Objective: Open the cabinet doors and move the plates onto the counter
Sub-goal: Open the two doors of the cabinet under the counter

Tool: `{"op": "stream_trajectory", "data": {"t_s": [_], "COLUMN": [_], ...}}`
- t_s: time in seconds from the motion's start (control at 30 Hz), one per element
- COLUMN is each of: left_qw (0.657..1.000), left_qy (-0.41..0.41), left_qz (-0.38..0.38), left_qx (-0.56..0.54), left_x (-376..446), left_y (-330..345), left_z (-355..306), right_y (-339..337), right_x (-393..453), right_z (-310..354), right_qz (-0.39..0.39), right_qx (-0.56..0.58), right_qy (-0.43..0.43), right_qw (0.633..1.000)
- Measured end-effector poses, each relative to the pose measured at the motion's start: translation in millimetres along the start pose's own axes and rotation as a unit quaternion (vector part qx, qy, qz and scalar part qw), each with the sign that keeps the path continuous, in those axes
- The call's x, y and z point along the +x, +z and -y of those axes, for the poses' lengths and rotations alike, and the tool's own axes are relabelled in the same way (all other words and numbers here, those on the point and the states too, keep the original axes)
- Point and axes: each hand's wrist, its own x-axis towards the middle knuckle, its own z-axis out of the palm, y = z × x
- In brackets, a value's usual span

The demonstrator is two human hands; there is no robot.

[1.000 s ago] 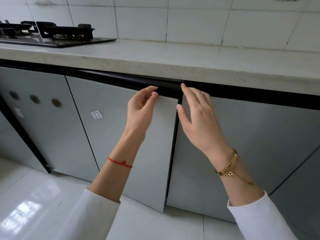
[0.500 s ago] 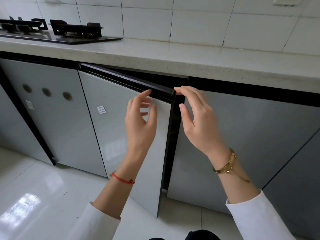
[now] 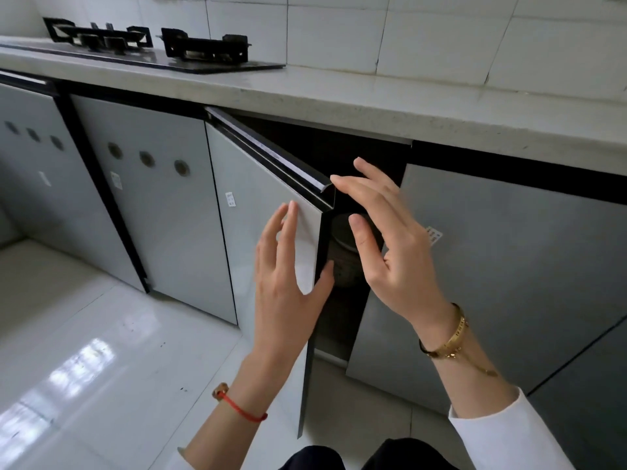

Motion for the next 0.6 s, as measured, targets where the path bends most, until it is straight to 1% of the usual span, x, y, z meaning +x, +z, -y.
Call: {"op": "stream_trajectory", "data": {"t_s": [0.27, 0.43, 0.6], "left_qw": [0.999, 0.999, 0.999], "left_qy": [0.020, 0.031, 0.025], "left_qz": [-0.029, -0.018, -0.013], "left_qx": [0.018, 0.027, 0.029], "left_x": [-14, -17, -21], "left_y": [-40, -68, -101], "left_z": [9, 19, 34], "right_y": [25, 50, 79], "right_x": [6, 11, 24], "right_z": [21, 30, 45], "right_qz": [0.014, 0.006, 0.012], "right_qx": [0.049, 0.084, 0.107], "right_qy": [-0.054, -0.086, -0.137], "right_qw": [0.997, 0.993, 0.985]}}
